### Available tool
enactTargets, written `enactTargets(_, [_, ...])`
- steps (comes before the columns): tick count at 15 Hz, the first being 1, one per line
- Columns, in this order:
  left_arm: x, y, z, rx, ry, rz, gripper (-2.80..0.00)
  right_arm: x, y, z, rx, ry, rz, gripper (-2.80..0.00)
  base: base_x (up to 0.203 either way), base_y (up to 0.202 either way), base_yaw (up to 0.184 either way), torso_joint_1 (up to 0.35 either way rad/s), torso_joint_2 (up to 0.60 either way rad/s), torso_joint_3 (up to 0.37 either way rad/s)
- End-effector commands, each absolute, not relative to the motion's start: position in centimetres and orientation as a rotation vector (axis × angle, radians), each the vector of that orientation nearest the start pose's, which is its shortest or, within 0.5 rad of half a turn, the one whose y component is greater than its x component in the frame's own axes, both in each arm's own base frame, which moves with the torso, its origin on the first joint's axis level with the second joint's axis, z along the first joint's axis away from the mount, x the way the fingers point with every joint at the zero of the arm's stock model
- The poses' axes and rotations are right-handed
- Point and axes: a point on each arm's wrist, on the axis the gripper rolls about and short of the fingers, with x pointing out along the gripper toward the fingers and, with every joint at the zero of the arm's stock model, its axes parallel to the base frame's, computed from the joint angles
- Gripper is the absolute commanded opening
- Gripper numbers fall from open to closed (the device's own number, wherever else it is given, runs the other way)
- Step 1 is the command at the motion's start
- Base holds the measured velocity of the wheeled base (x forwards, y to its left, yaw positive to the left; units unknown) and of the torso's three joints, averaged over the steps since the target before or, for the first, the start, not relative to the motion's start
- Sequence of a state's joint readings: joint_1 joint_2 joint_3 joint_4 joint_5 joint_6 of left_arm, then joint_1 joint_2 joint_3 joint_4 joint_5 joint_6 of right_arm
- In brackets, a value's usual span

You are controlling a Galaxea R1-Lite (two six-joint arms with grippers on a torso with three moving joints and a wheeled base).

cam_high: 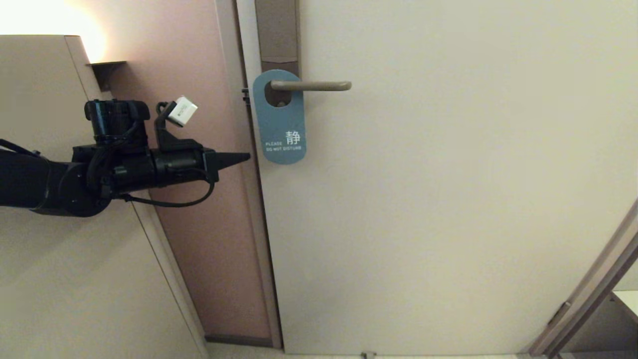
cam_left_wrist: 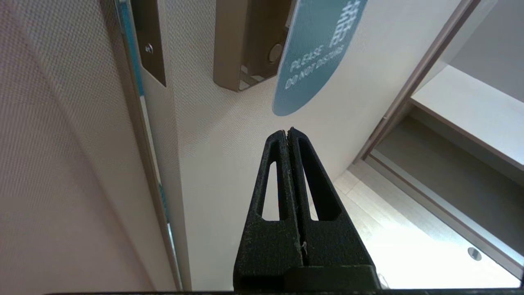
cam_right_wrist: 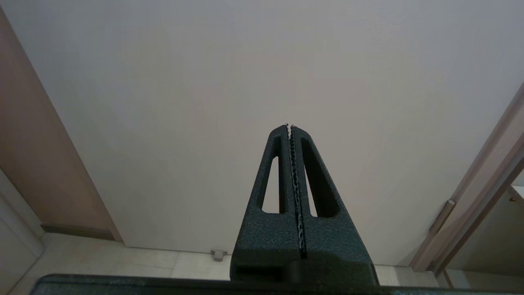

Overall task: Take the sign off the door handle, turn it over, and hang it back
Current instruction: Take down the sign

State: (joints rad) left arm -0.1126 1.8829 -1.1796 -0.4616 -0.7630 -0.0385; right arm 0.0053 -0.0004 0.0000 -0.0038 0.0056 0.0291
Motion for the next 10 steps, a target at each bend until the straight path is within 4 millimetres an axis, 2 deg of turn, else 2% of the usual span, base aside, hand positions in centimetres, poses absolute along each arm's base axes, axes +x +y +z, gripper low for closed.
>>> enactTargets(1, [36.8, -5.8, 20.0, -0.121, 0.264, -0.871, -2.80, -2.3, 0.0, 7.6, 0.029, -0.004, 0.012, -2.80, 0.000, 0.000, 0.000, 0.000, 0.00, 0.000])
enactTargets(5, [37.4, -5.8, 19.8, -0.117, 0.253, -0.872, -2.80, -2.3, 0.0, 7.6, 0.029, -0.004, 0.012, -2.80, 0.000, 0.000, 0.000, 0.000, 0.00, 0.000])
enactTargets(6, [37.7, -5.9, 19.9, -0.115, 0.246, -0.872, 0.00, -2.3, 0.0, 7.6, 0.029, -0.004, 0.012, -2.80, 0.000, 0.000, 0.000, 0.000, 0.00, 0.000])
enactTargets(10, [38.1, -6.2, 20.6, -0.103, 0.219, -0.882, 0.00, -2.3, 0.0, 7.6, 0.029, -0.004, 0.012, -2.80, 0.000, 0.000, 0.000, 0.000, 0.00, 0.000])
